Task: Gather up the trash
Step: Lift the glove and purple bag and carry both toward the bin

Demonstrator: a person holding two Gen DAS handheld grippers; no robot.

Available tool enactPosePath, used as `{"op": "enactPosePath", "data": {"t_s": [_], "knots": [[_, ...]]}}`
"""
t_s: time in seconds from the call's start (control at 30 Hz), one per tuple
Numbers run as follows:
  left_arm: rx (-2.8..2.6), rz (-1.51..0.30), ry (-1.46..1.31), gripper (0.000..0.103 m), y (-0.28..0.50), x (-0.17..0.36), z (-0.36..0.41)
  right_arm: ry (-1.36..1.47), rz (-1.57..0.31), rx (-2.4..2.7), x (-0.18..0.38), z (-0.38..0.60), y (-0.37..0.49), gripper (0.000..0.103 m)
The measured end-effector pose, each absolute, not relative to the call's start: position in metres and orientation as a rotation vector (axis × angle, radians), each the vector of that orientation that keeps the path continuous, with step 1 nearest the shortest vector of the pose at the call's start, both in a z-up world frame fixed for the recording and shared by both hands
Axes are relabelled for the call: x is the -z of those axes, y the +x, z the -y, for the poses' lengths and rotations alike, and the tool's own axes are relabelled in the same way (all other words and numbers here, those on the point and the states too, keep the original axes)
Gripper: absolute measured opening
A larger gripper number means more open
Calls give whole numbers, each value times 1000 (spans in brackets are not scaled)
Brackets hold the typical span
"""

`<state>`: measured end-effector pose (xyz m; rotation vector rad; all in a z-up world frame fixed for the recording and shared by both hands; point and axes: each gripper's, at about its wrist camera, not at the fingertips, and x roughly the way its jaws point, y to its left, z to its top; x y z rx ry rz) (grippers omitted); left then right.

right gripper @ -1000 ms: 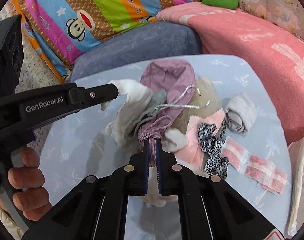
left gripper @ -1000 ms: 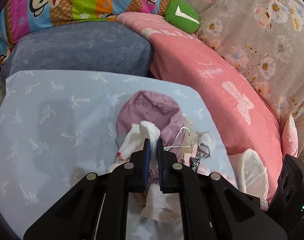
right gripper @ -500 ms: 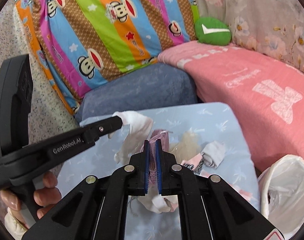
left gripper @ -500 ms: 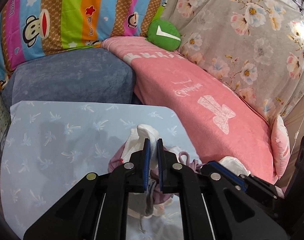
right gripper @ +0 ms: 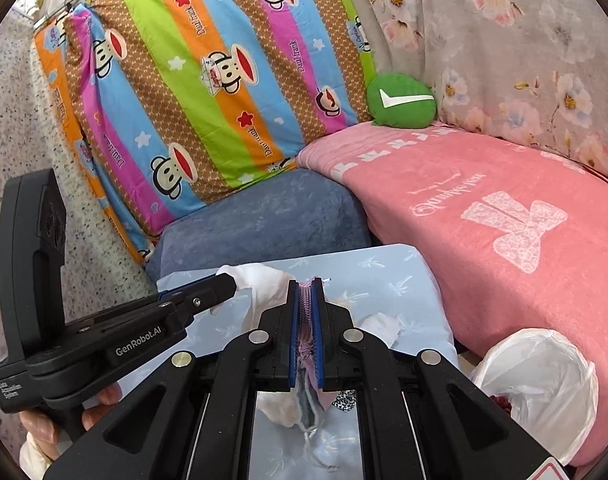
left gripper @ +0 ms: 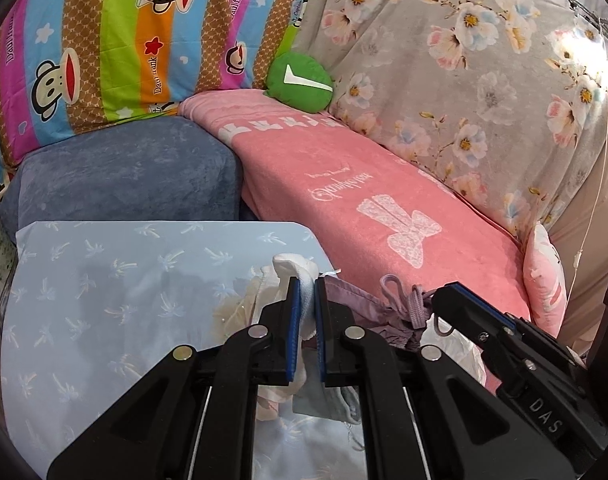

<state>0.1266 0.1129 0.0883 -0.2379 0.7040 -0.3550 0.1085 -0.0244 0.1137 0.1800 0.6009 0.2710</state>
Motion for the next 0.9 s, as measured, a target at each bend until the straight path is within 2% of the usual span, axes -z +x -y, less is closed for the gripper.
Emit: {"op": "enactPosePath", "data": {"t_s": [0.9], "knots": [[430, -728, -163, 7, 110, -92, -51, 256, -541, -183, -128, 88, 74, 6]]}}
